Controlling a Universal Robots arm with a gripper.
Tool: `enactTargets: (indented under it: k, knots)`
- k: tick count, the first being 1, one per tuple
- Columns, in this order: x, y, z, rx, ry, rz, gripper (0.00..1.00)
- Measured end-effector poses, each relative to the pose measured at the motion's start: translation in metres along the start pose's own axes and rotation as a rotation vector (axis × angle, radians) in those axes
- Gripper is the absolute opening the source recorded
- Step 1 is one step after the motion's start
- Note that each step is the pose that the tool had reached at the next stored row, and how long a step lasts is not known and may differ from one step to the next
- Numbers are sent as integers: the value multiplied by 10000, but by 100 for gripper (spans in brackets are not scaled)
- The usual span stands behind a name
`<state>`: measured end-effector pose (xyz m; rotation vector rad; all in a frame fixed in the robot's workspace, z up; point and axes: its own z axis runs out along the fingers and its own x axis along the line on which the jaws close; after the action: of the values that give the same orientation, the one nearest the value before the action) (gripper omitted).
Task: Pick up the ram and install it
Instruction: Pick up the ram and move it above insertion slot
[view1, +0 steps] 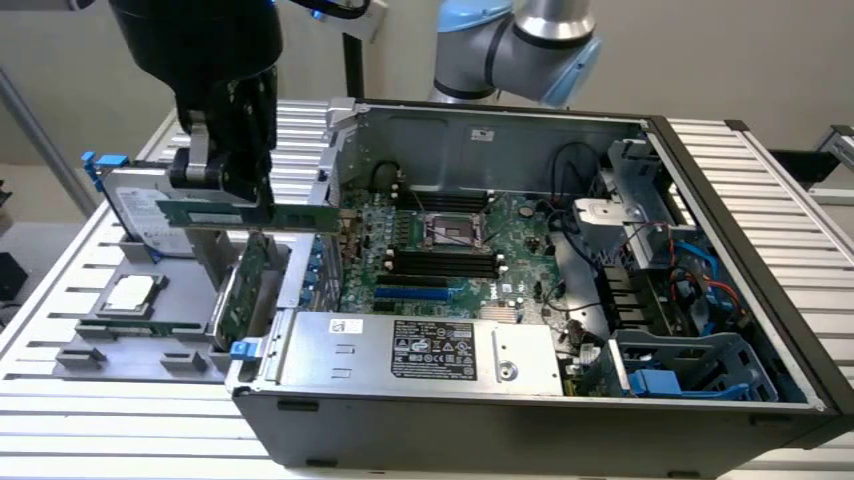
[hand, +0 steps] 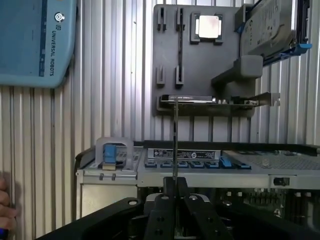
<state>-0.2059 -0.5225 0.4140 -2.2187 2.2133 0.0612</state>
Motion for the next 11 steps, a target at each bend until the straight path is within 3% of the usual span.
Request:
enactTargets:
  k: [11]
  knots:
    - [-76, -503, 71, -29, -27, 0, 0]
